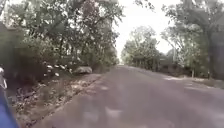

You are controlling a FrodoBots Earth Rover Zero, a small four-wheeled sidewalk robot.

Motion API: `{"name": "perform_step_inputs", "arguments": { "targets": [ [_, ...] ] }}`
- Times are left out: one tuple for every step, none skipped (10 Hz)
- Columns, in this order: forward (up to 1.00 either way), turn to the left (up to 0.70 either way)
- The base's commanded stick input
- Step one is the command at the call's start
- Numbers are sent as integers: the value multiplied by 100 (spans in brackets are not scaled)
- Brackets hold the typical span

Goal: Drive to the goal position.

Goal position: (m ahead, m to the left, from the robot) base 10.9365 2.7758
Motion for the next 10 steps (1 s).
{"name": "perform_step_inputs", "arguments": {
  "targets": [
    [70,-3],
    [70,-3],
    [70,-3],
    [70,-3],
    [70,-3],
    [70,-3],
    [70,-3],
    [70,-3],
    [70,-3],
    [70,-3]
  ]
}}
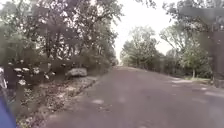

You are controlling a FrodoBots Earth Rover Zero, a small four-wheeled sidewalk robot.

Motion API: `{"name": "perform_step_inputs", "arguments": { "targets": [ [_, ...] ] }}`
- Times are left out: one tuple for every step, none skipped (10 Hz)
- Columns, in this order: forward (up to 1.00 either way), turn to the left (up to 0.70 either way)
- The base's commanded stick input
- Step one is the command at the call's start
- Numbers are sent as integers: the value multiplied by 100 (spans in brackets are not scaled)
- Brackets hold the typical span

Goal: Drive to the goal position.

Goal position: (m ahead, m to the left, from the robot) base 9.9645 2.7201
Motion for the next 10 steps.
{"name": "perform_step_inputs", "arguments": {
  "targets": [
    [70,-3],
    [70,-3],
    [70,-3],
    [70,-3],
    [70,-3],
    [70,-22],
    [70,-38],
    [70,-19],
    [70,-3],
    [70,-3]
  ]
}}
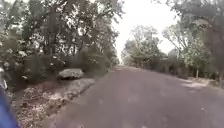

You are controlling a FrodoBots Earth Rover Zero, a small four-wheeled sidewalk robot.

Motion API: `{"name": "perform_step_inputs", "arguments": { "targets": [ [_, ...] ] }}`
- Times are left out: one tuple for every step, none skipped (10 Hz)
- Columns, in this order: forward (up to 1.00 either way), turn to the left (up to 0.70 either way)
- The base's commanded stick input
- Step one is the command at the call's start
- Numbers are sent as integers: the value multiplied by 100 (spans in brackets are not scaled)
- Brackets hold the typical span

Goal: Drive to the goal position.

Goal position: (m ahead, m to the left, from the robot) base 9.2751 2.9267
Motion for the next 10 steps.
{"name": "perform_step_inputs", "arguments": {
  "targets": [
    [70,-3],
    [70,-3],
    [70,-3],
    [70,-3],
    [70,-3],
    [70,-3],
    [70,-3],
    [70,-3],
    [70,-3],
    [70,-2]
  ]
}}
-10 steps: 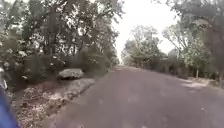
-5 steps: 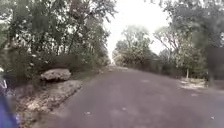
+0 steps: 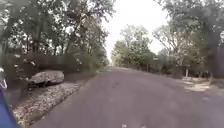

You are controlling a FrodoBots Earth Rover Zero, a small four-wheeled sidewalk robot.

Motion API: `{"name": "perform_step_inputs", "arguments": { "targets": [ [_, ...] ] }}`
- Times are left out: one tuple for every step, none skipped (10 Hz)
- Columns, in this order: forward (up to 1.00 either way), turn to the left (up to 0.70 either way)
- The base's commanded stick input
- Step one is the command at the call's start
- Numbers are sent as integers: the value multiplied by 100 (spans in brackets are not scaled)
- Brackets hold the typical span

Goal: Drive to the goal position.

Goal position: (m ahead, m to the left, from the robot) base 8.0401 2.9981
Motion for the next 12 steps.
{"name": "perform_step_inputs", "arguments": {
  "targets": [
    [70,-1],
    [70,1],
    [70,2],
    [70,-3],
    [70,-3],
    [70,-3],
    [70,-3],
    [70,-3],
    [70,-3],
    [70,-3],
    [70,-3],
    [70,-3]
  ]
}}
